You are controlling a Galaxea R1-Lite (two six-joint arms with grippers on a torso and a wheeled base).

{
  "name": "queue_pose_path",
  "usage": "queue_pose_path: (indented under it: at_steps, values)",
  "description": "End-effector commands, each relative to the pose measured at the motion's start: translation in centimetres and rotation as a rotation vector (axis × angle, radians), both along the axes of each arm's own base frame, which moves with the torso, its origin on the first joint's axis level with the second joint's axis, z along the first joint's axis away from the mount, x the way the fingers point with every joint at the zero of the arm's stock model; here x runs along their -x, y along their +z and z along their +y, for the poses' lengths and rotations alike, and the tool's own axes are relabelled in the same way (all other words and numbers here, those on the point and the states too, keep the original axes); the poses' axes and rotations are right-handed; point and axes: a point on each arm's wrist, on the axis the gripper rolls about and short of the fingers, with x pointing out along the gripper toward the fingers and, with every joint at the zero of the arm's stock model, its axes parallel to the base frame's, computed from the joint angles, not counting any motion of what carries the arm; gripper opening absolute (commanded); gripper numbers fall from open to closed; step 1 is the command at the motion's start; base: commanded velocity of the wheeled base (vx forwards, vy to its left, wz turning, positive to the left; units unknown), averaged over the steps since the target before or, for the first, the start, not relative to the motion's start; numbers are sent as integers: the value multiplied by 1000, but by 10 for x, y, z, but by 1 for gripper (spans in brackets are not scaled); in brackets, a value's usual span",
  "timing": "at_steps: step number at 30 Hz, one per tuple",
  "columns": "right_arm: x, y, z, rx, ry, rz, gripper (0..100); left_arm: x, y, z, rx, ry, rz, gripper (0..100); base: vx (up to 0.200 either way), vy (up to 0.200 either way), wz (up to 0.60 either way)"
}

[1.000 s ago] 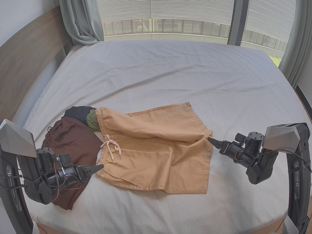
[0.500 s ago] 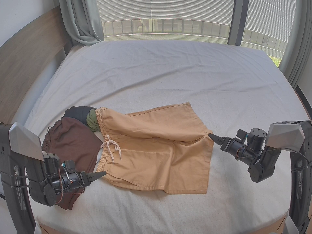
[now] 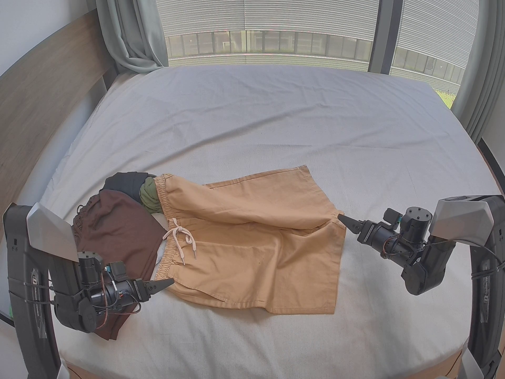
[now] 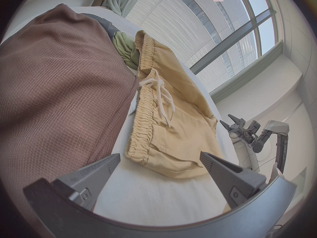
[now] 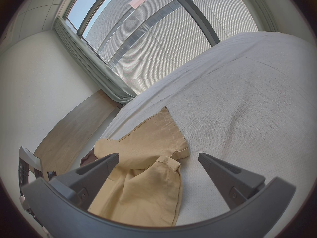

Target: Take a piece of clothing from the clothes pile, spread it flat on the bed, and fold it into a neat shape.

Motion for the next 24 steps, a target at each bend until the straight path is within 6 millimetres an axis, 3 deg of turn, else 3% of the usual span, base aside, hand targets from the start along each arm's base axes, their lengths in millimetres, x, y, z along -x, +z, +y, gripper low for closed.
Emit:
queue_pose_path:
  at_steps: [1, 15, 16, 19, 24]
  values:
    - [0, 0, 0, 0, 1, -1, 100, -5, -6, 0, 0, -1, 0, 100, 0, 0, 0]
    - [0, 1, 1, -1, 2, -3, 100, -12, -16, -1, -6, 8, -2, 100, 0, 0, 0]
    - [0, 1, 1, -1, 2, -3, 100, -13, -15, -1, -6, 8, -4, 0, 0, 0, 0]
    - [3, 0, 1, 2, 4, 6, 100, -15, -15, 0, -7, 10, -12, 0, 0, 0, 0]
    - [36, -3, -2, 74, 132, 66, 100, -15, -16, 0, -7, 8, -11, 0, 0, 0, 0]
